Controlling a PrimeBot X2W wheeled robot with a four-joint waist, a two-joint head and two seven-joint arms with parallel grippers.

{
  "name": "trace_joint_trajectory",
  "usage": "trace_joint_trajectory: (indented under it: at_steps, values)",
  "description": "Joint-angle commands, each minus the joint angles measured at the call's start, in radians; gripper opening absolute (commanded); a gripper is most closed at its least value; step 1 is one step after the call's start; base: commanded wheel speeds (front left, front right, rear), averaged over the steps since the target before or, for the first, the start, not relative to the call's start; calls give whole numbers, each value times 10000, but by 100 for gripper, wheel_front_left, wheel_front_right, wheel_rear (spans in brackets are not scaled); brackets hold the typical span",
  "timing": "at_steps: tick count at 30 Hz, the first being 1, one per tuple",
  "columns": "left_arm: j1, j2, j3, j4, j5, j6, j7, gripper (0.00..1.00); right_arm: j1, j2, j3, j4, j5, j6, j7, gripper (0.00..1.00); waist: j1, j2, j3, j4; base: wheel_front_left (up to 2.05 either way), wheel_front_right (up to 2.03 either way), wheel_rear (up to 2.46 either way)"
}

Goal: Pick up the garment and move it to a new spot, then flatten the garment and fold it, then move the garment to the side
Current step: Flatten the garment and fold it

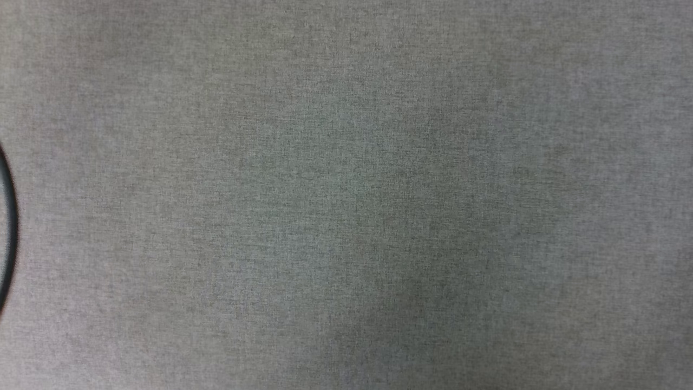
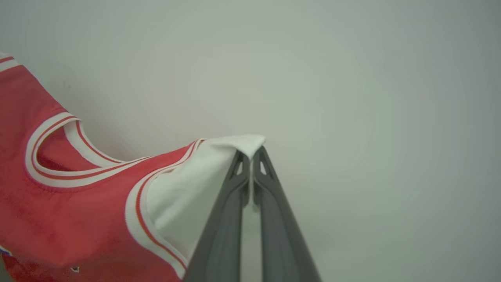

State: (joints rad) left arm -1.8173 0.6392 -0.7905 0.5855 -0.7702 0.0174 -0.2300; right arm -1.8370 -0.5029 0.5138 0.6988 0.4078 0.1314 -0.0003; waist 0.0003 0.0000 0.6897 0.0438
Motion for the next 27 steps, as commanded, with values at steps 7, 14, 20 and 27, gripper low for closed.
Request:
trace_joint_trajectory:
  at_steps: [7, 14, 20, 27]
  values:
    - [1758, -226, -15, 333, -181, -216, -314, 0, 1843, 305, 610, 700, 797, -15, -1113, 0, -3, 0, -530, -204, 0, 0, 0]
    - [4735, 22, 765, -979, -155, 47, -367, 0, 4270, -89, 1417, -158, 1488, -15, -1724, 0, -3, 0, -1471, -253, 0, 0, 0]
    - [8125, 405, 1553, -2738, 41, 615, -360, 0, 7060, -725, 1835, -1635, 1941, -15, -1572, 0, -3, 0, -2471, -276, 0, 0, 0]
    - [11799, 642, 1896, -4063, -188, 1137, -362, 0, 10611, -1110, 1187, -3110, 2133, -13, -1154, 0, -3, 0, -3641, -344, 0, 0, 0]
